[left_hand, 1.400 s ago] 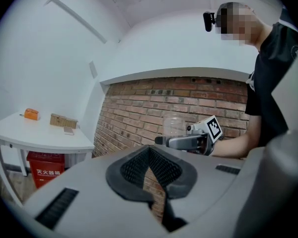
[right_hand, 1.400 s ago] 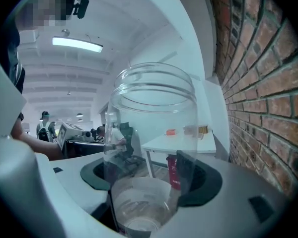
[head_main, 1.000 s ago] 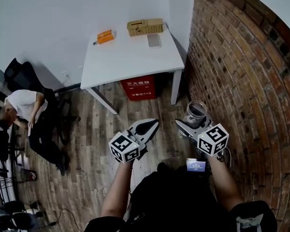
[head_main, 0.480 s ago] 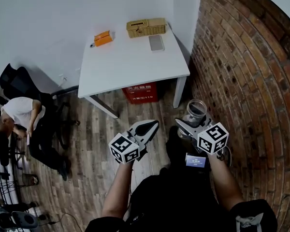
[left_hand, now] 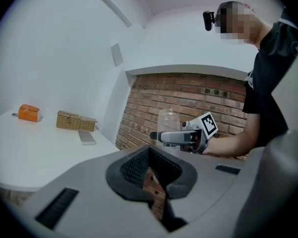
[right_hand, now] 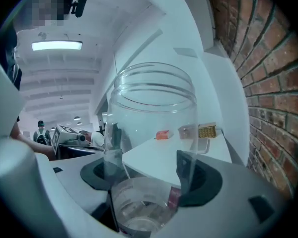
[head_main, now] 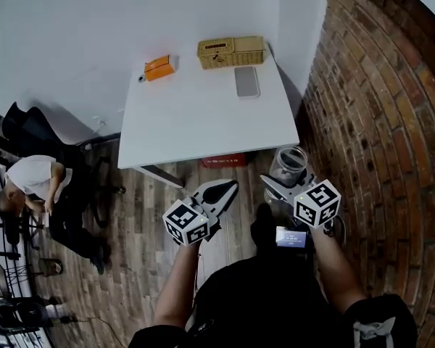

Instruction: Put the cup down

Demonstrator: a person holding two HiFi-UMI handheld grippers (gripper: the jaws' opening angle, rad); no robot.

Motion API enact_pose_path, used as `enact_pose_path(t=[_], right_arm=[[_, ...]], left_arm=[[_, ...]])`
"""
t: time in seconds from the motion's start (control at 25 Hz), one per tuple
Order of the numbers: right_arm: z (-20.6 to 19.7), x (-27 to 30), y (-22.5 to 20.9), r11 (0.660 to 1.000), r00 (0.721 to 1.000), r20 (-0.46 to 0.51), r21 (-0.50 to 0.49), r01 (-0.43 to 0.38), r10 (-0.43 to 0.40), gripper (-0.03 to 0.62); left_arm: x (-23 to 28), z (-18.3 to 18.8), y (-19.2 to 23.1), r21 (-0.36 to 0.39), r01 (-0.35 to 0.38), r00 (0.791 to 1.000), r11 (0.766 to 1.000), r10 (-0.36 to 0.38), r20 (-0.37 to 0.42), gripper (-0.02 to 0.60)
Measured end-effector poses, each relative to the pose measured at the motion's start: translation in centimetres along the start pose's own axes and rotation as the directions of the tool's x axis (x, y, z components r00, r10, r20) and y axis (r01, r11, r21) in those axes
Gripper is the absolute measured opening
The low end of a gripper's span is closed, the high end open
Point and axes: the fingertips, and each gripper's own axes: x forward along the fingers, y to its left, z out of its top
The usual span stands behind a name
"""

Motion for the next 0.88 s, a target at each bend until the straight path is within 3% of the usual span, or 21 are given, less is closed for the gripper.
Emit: enact_pose_path(t=[0.44, 0.88], right_arm=[[5.5, 8.3, -10.4, 0.999, 0.999, -0.027, -0.009, -0.044, 0.043, 0.354], [6.7, 12.3, -14.5, 0.999, 0.998, -0.049, -0.011, -0.038, 0.037, 0.354]], left_arm=[[9.5, 5.7, 10.1, -0.019, -0.007, 1.0, 1.0, 0.008, 0.007, 0.008], [13.0, 6.8, 14.3, -0.041, 0.014, 1.0, 0.999, -0.014, 0.006, 0.008]])
